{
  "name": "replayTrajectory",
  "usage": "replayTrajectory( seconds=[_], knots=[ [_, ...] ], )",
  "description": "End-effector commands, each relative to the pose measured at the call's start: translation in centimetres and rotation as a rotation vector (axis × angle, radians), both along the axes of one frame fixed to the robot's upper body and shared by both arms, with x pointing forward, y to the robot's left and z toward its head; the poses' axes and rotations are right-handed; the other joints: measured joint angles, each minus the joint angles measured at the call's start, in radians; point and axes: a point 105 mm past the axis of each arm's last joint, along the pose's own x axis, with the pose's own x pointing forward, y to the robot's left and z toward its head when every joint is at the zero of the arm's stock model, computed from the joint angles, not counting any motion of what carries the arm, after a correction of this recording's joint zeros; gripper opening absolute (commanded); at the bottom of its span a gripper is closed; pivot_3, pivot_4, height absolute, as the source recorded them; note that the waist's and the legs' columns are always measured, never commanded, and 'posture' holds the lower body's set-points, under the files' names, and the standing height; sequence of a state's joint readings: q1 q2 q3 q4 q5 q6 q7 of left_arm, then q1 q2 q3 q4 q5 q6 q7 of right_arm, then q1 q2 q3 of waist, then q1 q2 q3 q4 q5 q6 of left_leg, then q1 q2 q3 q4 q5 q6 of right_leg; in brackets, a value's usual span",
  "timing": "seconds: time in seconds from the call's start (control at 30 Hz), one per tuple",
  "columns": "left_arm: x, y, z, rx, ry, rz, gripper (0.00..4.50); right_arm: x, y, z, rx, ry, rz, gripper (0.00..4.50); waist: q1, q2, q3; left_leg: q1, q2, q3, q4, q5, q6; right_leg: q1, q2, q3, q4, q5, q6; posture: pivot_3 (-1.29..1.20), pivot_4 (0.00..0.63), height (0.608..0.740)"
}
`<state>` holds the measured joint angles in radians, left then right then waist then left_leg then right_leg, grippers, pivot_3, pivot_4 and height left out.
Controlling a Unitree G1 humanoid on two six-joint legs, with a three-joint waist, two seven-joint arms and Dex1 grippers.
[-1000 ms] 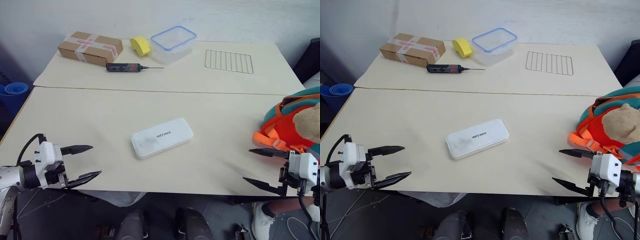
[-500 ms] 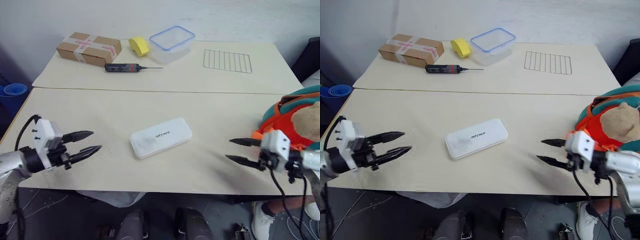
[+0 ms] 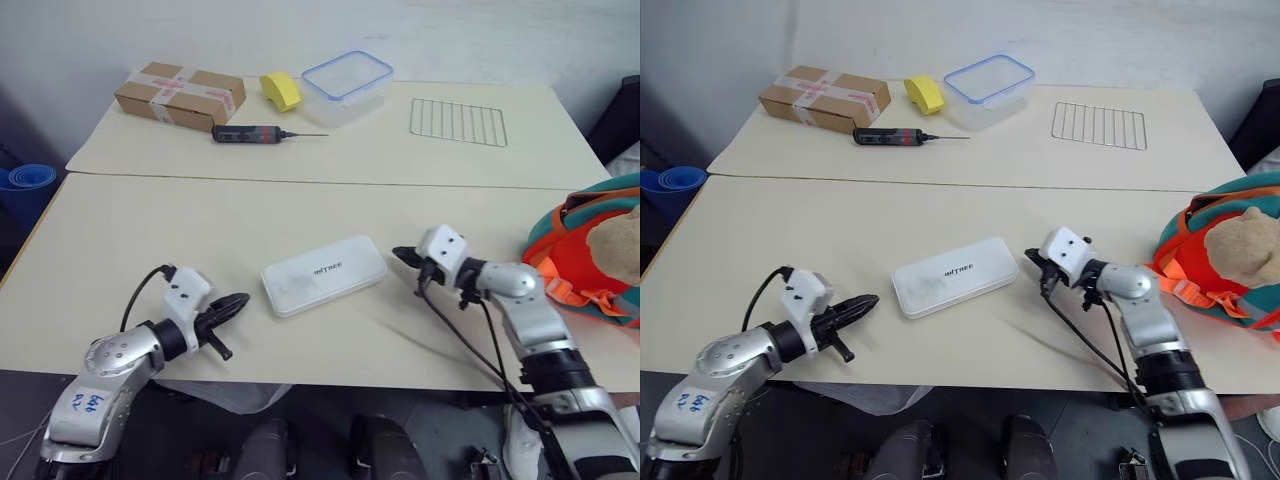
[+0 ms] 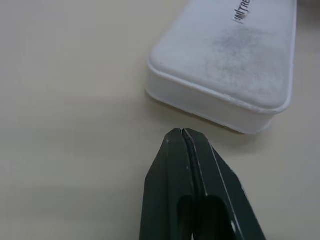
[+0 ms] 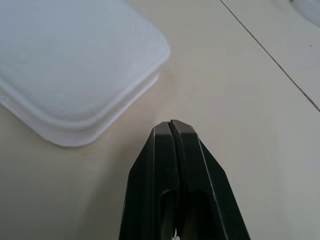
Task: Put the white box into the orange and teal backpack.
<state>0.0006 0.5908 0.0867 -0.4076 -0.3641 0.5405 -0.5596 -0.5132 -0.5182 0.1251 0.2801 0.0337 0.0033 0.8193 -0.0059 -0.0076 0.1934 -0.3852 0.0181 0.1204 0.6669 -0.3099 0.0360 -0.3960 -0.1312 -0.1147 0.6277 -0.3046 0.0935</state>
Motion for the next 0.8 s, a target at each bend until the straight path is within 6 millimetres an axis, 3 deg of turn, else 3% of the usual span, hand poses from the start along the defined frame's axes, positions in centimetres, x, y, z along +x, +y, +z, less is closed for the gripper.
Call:
replayTrajectory(
  seconds=[0.03,0.2,0.43,0.6,0.7,0.8],
  knots=[
    [0.7,-0.8,0.6,0.003,-0.05,-0.016,0.01,-0.4,0.8,0.7,0.008,0.0,0.06,0.0,0.002,0.0,0.0,0.0,0.0,0.0,0.0,0.0,0.0,0.0,0.0,0.0,0.0,0.0,0.0,0.0,0.15,0.74],
    [0.5,-2.4,0.7,-0.046,-0.055,-0.072,0.01,-2.5,1.2,0.8,0.017,0.041,0.149,0.0,0.004,0.0,0.0,-0.001,0.0,-0.001,0.0,0.0,0.001,0.001,-0.001,-0.001,0.0,0.0,0.0,0.0,0.15,0.74],
    [-0.3,-3.5,0.6,-0.036,-0.042,-0.147,0.01,-7.0,0.3,0.2,-0.007,0.143,0.196,0.0,0.005,0.0,0.0,-0.001,0.0,-0.002,0.0,0.0,0.001,0.001,-0.001,-0.002,-0.001,0.0,0.0,0.0,0.15,0.74],
    [-0.3,-2.8,0.5,-0.076,-0.002,-0.127,0.01,-8.1,-2.8,-0.5,-0.06,0.161,0.069,0.0,0.005,0.0,0.0,0.0,0.0,-0.002,0.0,0.0,0.0,0.001,-0.001,-0.001,-0.002,0.0,0.0,0.0,0.15,0.74],
    [-0.5,-1.1,1.7,-0.158,0.064,-0.13,0.63,-8.4,-4.8,-0.7,-0.104,0.17,0.021,0.0,0.005,0.0,0.0,0.0,0.0,-0.002,0.0,0.0,0.0,0.001,-0.001,-0.001,-0.003,0.0,0.0,0.0,0.15,0.74],
    [-0.7,0.7,2.2,-0.245,0.251,-0.139,1.55,-8.5,-5.2,-0.5,-0.129,0.169,0.017,0.0,0.003,0.0,0.0,0.0,0.0,-0.002,0.0,0.0,0.0,0.001,-0.001,-0.001,-0.002,0.0,0.0,0.0,0.15,0.74]
  ],
)
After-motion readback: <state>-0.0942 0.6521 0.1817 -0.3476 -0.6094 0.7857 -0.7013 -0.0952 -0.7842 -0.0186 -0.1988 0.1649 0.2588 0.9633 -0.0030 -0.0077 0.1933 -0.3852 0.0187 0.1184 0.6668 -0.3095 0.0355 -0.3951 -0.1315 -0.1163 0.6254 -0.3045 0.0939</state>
